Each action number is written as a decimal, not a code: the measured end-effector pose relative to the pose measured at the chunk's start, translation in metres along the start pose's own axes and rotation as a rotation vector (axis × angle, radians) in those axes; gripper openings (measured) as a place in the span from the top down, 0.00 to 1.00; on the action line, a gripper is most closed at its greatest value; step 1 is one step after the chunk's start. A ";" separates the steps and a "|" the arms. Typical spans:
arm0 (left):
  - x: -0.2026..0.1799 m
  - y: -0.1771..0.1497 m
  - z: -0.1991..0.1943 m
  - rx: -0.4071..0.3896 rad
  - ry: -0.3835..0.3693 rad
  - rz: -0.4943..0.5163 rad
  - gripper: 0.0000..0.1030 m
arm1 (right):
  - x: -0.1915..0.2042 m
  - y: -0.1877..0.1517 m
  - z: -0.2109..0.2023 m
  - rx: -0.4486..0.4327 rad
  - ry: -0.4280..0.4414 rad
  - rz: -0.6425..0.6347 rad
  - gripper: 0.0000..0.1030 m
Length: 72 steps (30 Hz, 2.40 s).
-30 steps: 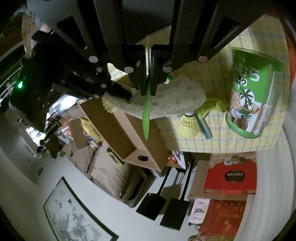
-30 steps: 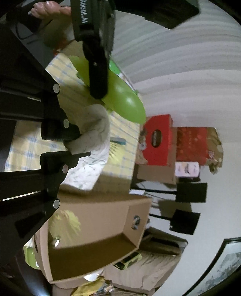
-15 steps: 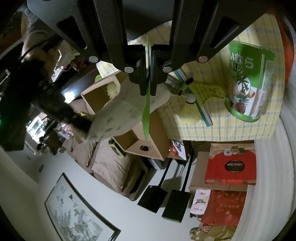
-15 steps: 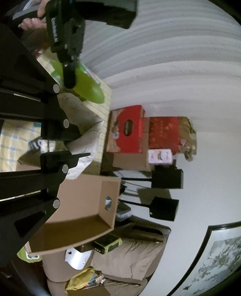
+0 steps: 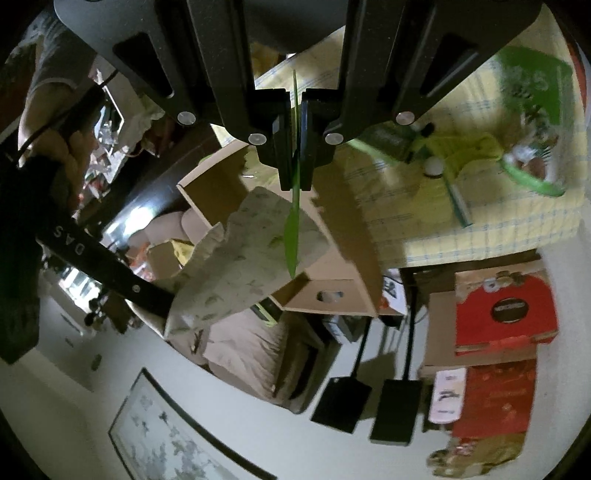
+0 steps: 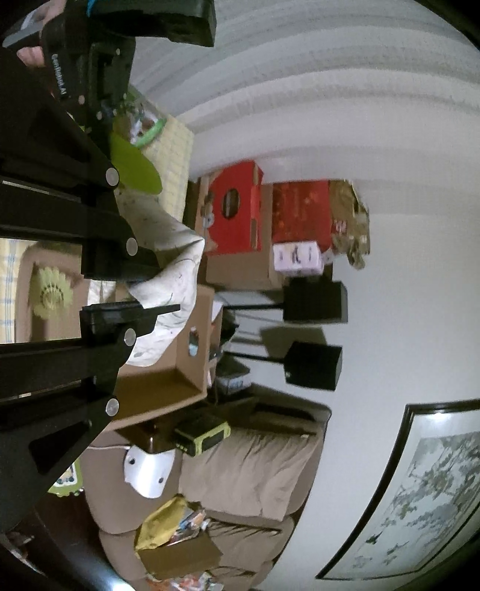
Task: Organize objects
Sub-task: 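Lower the cloth into the box with the right gripper while the left drops the spatula in, then reach the right gripper to the shuttlecock on the green racket and grasp it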
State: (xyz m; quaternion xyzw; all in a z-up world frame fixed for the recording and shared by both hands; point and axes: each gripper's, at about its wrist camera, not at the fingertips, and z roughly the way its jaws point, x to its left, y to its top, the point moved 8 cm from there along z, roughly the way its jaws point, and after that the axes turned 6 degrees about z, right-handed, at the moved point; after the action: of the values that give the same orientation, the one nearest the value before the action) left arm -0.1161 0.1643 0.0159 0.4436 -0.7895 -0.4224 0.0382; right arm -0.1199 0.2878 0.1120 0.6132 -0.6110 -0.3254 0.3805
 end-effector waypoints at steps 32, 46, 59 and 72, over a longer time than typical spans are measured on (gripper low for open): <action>-0.053 0.001 0.179 0.242 -0.027 0.041 0.70 | -0.103 0.005 0.099 0.103 -0.147 0.094 0.93; -0.016 -0.005 0.140 0.219 -0.005 -0.011 0.59 | -0.092 -0.078 0.155 0.346 -0.115 0.032 0.87; -0.007 -0.018 0.114 0.203 0.006 -0.032 0.49 | -0.085 -0.142 0.136 0.523 -0.094 0.009 0.38; 0.035 -0.024 0.061 0.133 0.081 -0.107 0.29 | -0.075 -0.110 0.076 0.375 -0.065 0.067 0.31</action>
State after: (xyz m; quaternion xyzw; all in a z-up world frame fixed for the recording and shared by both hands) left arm -0.1477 0.1709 -0.0515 0.5036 -0.7888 -0.3521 0.0177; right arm -0.1334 0.3533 -0.0256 0.6420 -0.6929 -0.2127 0.2500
